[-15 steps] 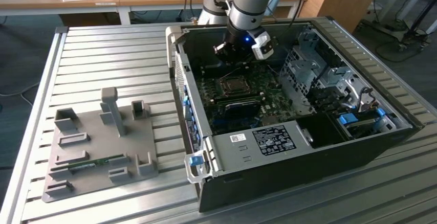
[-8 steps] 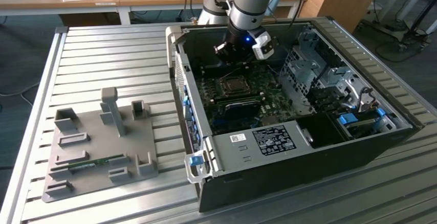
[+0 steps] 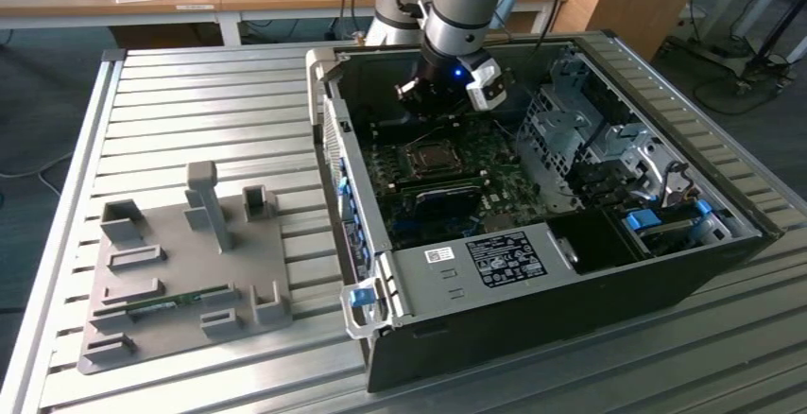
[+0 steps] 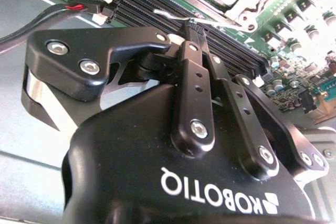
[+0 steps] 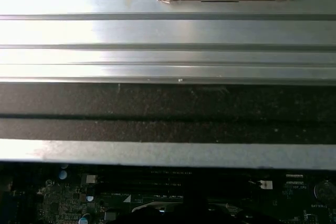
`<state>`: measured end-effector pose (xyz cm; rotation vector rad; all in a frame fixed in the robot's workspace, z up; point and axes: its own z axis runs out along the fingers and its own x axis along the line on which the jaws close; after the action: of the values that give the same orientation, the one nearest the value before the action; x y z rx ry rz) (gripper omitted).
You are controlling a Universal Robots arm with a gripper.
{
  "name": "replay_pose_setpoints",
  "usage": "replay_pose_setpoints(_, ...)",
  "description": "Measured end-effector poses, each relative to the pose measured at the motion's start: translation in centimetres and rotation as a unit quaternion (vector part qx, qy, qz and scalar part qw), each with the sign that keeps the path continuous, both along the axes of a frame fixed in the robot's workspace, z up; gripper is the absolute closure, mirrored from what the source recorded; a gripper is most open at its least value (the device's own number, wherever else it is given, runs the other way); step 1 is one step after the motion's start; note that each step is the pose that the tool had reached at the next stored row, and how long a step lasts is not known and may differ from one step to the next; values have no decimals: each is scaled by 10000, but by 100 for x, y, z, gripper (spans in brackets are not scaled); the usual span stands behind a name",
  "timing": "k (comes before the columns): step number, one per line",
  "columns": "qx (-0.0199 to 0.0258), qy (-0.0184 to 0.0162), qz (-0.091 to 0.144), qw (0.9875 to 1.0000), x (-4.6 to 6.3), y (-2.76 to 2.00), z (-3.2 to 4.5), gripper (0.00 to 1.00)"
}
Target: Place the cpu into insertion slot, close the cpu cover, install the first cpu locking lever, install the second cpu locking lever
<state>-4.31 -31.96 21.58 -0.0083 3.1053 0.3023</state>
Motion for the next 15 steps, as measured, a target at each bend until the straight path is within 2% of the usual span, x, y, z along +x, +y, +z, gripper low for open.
replay_pose_setpoints(15, -7, 0, 0, 10000, 2, 0, -14, 89)
